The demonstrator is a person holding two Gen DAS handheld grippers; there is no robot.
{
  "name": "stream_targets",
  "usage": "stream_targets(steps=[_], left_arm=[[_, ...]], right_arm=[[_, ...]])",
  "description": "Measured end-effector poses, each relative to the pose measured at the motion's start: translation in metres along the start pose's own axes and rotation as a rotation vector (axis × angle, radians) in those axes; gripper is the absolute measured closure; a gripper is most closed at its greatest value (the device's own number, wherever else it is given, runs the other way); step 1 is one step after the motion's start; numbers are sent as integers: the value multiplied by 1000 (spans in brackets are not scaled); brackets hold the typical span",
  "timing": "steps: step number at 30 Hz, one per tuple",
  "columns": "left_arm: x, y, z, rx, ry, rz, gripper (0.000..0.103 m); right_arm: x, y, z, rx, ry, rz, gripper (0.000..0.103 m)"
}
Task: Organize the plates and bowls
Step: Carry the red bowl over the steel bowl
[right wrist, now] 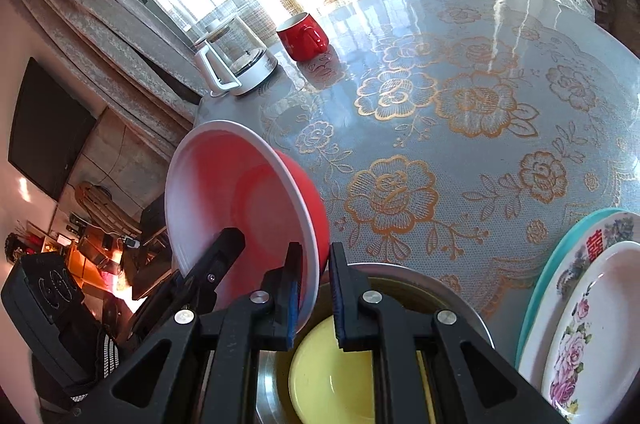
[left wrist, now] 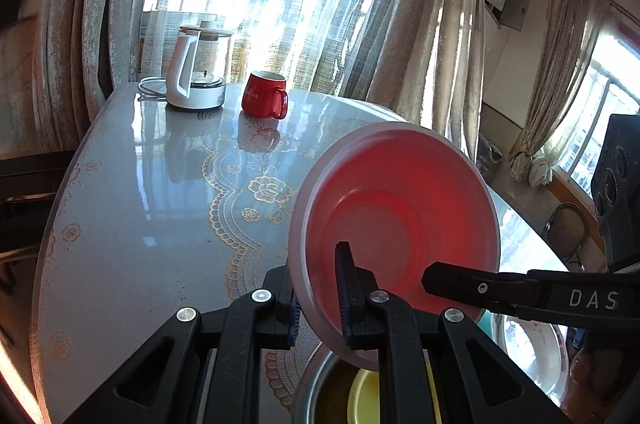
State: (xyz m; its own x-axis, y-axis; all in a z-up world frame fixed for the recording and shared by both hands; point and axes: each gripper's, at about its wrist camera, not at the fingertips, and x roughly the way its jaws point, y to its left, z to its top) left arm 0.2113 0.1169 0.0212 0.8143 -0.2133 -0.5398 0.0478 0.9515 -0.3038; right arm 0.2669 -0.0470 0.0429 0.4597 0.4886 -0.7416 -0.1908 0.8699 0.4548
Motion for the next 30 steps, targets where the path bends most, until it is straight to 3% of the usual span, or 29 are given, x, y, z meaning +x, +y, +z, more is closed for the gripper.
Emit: stream_targets(steps=[12, 30], left_arm=[[-15, -28, -6, 79, -12, -58, 88], [-23, -45, -39, 135, 53, -112, 88]], right_arm=[[-31, -18, -23, 17, -27, -20, 90], [-38, -43, -65, 56, 36, -3, 89]])
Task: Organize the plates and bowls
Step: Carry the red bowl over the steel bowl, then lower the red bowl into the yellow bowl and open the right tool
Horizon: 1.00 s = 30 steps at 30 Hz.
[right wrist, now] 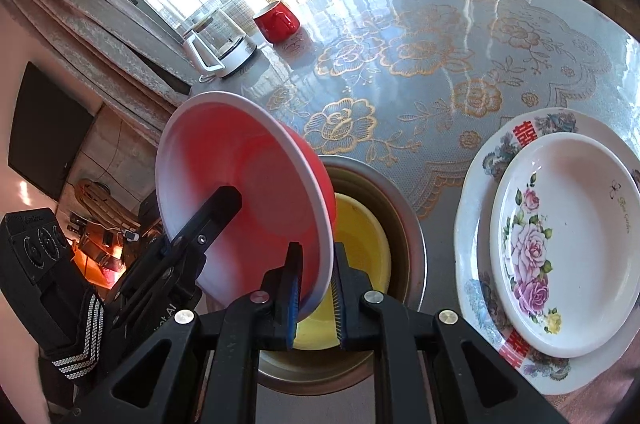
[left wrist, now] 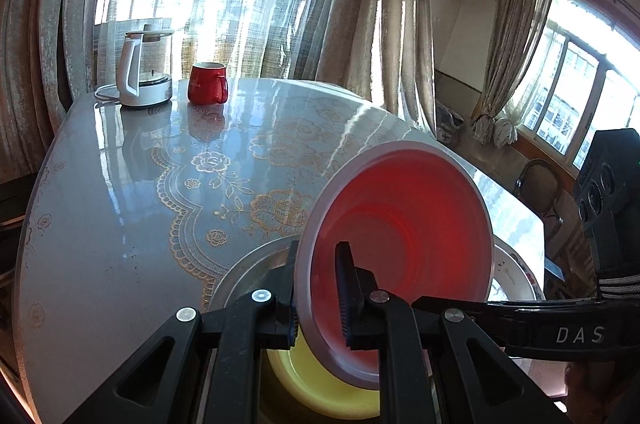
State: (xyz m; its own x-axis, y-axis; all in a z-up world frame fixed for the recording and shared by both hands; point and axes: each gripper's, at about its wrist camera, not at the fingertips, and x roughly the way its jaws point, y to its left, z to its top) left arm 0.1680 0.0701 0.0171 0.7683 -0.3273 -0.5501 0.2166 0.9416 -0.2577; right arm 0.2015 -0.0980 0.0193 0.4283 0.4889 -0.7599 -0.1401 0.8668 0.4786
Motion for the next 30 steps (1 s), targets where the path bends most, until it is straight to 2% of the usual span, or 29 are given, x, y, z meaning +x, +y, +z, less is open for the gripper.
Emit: stream_targets(steps=[6, 14, 17, 24, 30], left_arm=[[-8, -8, -12, 58, 9, 7, 88], [1, 0, -21, 35, 71, 46, 87], [5, 6, -22, 11, 89, 58, 87], [4, 9, -22, -4, 85, 57, 87], [-3, 12, -20, -30, 62, 65, 87]], right_arm=[[-2, -9, -13, 19, 30, 18, 89], [12, -19, -19, 60, 79, 17, 87], [14, -21, -19, 75, 80, 38, 84], [7, -19, -17, 62, 69, 8, 70], [-7, -20, -17, 42, 50, -5, 65]])
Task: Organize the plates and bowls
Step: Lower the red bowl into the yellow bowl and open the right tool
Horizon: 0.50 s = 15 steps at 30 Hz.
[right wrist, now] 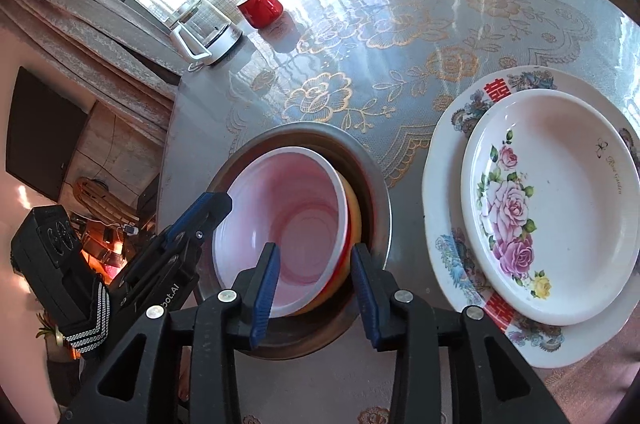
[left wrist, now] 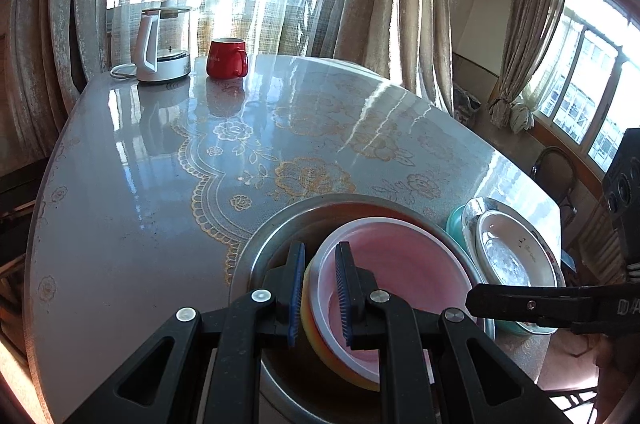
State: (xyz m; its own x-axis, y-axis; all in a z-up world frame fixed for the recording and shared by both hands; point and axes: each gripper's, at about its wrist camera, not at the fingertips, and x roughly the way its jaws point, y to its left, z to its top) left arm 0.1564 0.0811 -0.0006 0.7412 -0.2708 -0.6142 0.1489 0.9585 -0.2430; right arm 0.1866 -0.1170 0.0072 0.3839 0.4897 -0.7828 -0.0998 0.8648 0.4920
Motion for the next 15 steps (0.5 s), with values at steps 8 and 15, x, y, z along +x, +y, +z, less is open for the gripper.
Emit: stream_targets(steps=[8, 15], left_arm=[[-8, 29, 10, -139, -38, 27, 73], [-13, 47, 9, -215, -61, 74, 55]], right_arm=[[13, 11, 4, -28, 26, -43, 64], [27, 26, 14, -76, 18, -72, 59]])
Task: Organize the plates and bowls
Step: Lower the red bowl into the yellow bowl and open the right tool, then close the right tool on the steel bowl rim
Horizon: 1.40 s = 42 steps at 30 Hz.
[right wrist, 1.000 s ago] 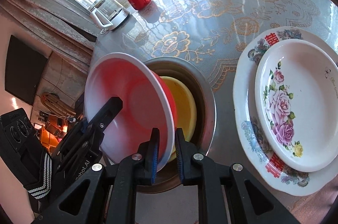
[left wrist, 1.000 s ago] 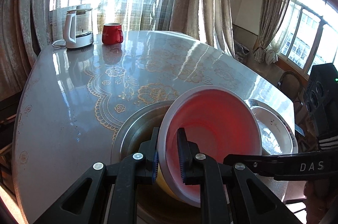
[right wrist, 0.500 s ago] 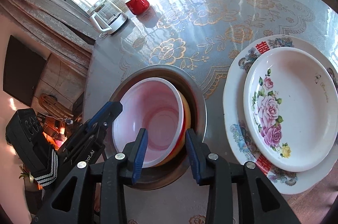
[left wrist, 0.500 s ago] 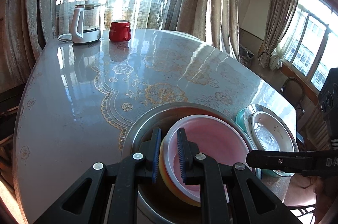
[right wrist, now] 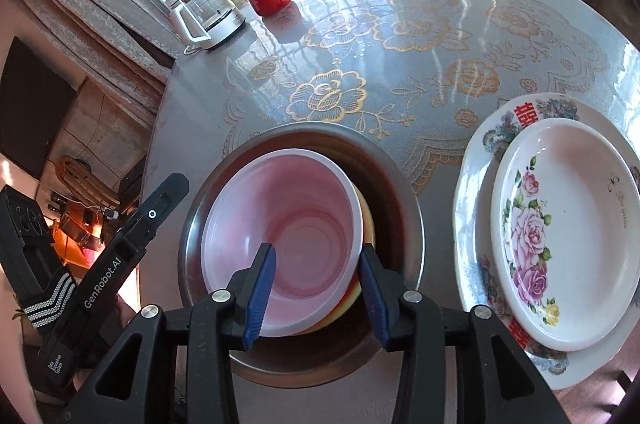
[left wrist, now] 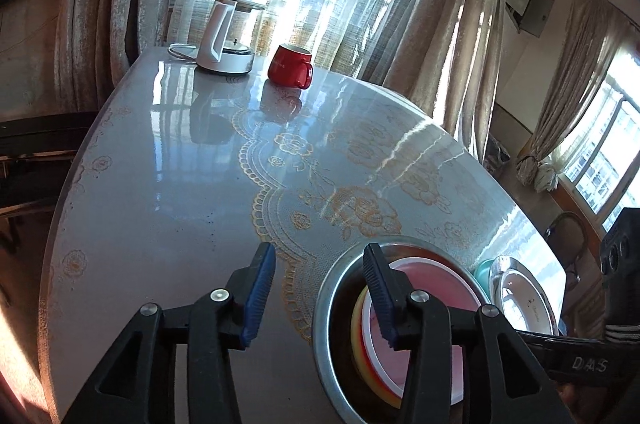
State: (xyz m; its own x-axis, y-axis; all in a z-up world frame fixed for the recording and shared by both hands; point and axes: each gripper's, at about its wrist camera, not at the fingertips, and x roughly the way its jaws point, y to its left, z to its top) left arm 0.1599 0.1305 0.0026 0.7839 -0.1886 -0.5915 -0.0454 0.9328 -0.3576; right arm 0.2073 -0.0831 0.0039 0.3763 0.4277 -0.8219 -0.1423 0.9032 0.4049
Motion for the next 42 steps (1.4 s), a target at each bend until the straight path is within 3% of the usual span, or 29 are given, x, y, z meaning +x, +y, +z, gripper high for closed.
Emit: stream_targets(steps=[6, 10, 13, 16, 17, 25, 30, 31, 32, 35, 38, 40, 42], left_arm=[[-5, 8, 3, -33, -34, 27, 43], [-8, 12, 2, -59, -52, 26, 31], [-13, 15, 3, -93, -97, 22, 19], [-25, 19, 1, -137, -185, -9, 0], [-27, 21, -1, -143, -193, -11, 0], [-32, 23, -30, -111, -41, 69, 0], [-42, 15, -41, -39, -28, 99, 13], [-42, 14, -41, -29, -14, 103, 23], [-40, 14, -42, -28, 4, 96, 32], [-35, 14, -42, -54, 59, 50, 45], [-30, 10, -44, -73, 102, 13, 53], [-25, 7, -45, -75, 133, 11, 64], [-21, 5, -45, -77, 166, 9, 69]], right_arm=[[-24, -8, -1, -7, -93, 15, 59], [-47, -15, -8, -21, -164, -19, 59], [-53, -21, -16, -27, -167, -38, 59], [-53, -28, -26, -10, -142, -9, 59], [-53, -29, -30, -7, -126, -7, 58], [-34, -49, -40, 77, -34, 46, 57], [-27, -51, -43, 84, -6, 113, 57], [-26, -49, -43, 81, -6, 111, 57], [-26, -48, -43, 77, -7, 114, 57], [-23, -47, -41, 76, -4, 127, 57], [-19, -43, -39, 61, 0, 113, 57], [-18, -41, -37, 47, -6, 98, 64], [-16, -40, -36, 49, -2, 94, 68]])
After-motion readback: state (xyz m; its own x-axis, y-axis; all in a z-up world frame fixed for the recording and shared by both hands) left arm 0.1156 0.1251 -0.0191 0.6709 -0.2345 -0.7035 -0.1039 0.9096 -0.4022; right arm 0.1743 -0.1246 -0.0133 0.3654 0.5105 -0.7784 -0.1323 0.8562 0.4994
